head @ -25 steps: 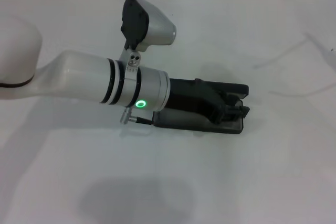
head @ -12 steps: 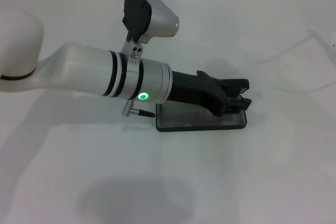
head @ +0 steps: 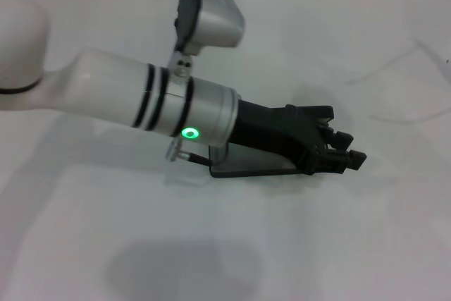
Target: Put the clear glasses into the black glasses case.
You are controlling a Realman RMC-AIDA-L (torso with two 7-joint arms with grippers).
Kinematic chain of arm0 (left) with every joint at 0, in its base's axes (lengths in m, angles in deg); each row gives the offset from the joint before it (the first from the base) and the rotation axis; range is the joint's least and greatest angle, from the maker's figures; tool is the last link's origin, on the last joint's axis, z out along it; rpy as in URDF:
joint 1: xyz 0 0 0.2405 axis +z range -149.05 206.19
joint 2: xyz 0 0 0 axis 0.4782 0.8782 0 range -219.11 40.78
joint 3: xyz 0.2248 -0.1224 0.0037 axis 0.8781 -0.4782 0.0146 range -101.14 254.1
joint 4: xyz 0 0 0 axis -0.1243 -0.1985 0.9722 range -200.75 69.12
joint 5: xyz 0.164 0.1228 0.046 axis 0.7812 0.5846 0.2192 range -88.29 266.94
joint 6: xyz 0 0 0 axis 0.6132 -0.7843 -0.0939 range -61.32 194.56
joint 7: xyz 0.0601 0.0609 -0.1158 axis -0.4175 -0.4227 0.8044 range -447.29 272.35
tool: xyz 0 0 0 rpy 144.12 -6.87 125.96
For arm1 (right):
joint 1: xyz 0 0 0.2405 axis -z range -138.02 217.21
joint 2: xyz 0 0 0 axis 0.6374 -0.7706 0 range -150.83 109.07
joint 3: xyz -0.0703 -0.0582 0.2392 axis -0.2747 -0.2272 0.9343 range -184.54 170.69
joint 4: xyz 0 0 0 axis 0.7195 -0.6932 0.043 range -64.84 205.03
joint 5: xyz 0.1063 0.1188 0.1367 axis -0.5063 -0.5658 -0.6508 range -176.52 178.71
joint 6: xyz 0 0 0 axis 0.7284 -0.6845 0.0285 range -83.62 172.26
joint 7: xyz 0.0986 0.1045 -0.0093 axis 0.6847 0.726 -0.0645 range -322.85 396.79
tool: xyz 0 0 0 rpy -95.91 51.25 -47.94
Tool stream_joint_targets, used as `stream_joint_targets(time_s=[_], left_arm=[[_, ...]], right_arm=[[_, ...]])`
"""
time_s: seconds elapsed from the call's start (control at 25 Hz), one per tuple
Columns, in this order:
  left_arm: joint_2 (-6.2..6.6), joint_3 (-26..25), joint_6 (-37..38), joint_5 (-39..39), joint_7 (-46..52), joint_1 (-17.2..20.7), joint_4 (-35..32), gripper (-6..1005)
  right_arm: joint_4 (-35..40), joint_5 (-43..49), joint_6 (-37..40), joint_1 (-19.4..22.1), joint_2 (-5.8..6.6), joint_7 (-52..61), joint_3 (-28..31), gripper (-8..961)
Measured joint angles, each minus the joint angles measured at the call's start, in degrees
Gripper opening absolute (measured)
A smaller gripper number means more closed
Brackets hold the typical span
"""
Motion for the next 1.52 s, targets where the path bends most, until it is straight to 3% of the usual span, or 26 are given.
stream_joint_targets(time_s=[0.08,0.2,0.48,0.64,0.92,1.04,1.2,1.52], left_arm=[[0.12,-2.37,3.63,0.21,0.06,1.7,-2.37,358],[0.48,-10.82,12.33,0.53,-0.25,6.67,-10.04,351],[0.68,-17.19,15.5,0.71,-0.53,10.72,-19.32,335],[0.77,-21.71,18.48,0.37,-0.54,11.61,-24.01,326],[0.49,-28.03,23.12,-3.98,-1.17,12.15,-24.99,310],[0.41,-30.58,25.58,-5.43,-1.31,12.38,-25.07,303],[0.31,-32.38,28.13,-9.59,-3.44,13.85,-24.75,294],[0.16,-32.26,28.63,-12.08,-5.17,14.31,-23.58,276]], right_arm=[[0.0,0.07,0.01,0.06,0.02,-0.2,-0.44,50],[-0.13,0.04,0.22,0.06,-0.2,-1.13,-1.22,50],[-4.76,-2.47,1.41,-0.54,-0.36,-3.36,-5.2,50],[-6.08,-4.5,1.06,-0.56,-1.74,-3.4,-7.46,50],[-7.58,-7.73,0.91,-1.27,-6.21,-6.85,-15.08,50],[-9.07,-12.13,1.18,-1.3,-7.19,-7.88,-18.93,50],[-13.15,-18.3,0.96,-1.84,-6.91,-9.55,-25.4,50],[-23.74,-20.23,1.62,-6.6,-6.91,-17.91,-26.47,50]])
